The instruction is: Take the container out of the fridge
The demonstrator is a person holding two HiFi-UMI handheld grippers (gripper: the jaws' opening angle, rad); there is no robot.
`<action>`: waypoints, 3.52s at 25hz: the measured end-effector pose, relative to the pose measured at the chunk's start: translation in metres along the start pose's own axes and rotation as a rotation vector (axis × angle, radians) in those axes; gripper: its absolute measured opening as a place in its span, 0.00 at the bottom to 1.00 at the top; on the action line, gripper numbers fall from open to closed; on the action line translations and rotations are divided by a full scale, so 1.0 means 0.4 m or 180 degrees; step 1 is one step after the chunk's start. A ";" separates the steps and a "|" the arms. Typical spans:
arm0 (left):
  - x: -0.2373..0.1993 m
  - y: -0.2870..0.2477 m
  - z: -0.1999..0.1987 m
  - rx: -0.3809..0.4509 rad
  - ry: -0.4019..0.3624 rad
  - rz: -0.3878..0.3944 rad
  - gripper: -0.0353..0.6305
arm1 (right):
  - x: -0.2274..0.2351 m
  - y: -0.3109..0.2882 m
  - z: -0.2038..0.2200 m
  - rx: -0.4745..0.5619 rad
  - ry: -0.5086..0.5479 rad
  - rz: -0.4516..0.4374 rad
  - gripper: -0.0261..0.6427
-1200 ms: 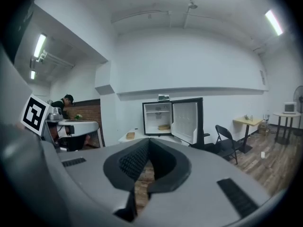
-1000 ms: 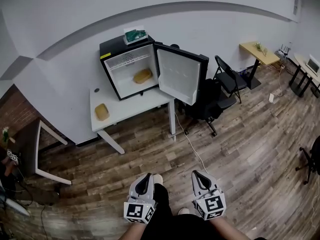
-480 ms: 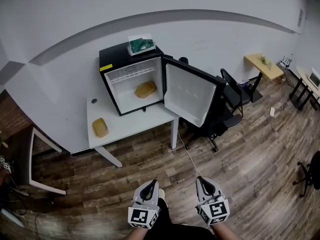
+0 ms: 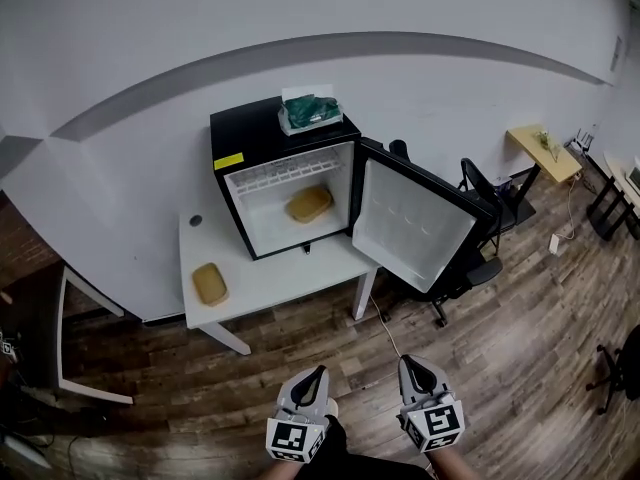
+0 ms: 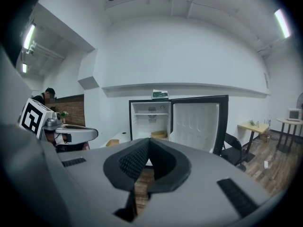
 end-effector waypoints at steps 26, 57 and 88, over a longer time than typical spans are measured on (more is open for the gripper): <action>-0.398 -0.117 -0.047 0.0132 0.0155 -0.0127 0.08 | -0.119 -0.366 -0.100 -0.0150 0.0248 0.0023 0.04; -0.556 -0.602 -0.073 -0.0174 0.0011 -0.1224 0.08 | 0.116 -0.926 -0.175 -0.0071 0.0331 -0.1438 0.04; -0.866 -1.044 0.123 -0.1390 -0.0700 -0.0615 0.08 | 0.129 -1.054 -0.144 -0.0303 0.0193 -0.1468 0.04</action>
Point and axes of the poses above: the fingertips, and each gripper's own axes: y backward along the fingers, x to its right, z out of its underside, the point moved 1 cm from there along y, backward along the fingers, and after that the axes turned 7 degrees about z, right-handed, at the moved point
